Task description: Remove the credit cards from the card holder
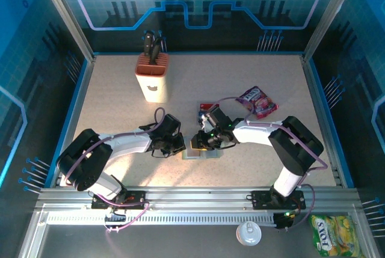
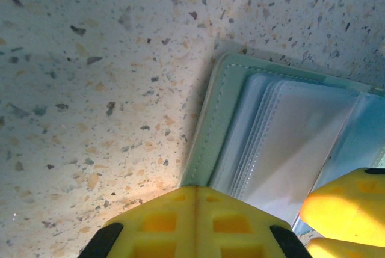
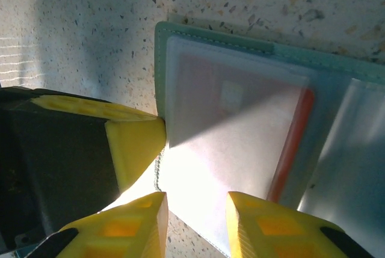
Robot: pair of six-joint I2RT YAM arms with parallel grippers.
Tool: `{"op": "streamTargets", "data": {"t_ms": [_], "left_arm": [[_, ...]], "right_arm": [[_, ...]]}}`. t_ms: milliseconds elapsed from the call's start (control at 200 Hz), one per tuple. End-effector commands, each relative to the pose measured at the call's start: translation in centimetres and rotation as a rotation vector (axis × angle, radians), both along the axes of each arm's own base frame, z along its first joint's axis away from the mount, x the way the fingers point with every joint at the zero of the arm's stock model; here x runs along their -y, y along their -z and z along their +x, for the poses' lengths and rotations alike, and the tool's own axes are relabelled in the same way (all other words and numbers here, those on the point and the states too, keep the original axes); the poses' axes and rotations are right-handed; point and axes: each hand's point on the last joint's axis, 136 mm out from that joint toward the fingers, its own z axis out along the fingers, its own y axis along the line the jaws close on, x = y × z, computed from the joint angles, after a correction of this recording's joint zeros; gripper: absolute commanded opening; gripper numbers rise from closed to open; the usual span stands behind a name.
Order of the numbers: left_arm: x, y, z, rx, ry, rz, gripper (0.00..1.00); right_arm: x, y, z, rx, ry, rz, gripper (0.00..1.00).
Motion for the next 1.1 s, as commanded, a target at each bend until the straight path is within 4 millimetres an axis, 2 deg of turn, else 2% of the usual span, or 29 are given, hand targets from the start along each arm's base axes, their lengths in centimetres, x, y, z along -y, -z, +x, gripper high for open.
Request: {"op": "streamTargets", "data": {"t_ms": [0,560,1096], "left_arm": [[-0.7,0.6,-0.2,-0.016,0.005,0.022,0.03],[-1.2,0.7,-0.3,-0.018,-0.007,0.020,0.03],[-1.3,0.2,0.0,-0.017,-0.005,0.026,0.03]], "right_arm": [[-0.7,0.2,-0.4,-0.021,-0.012,0.007,0.32],[1.9,1.1,-0.5,-0.009,0.011,-0.093,0.33],[2.6,1.2,-0.5,-0.011,0.021,-0.051,0.33]]}}
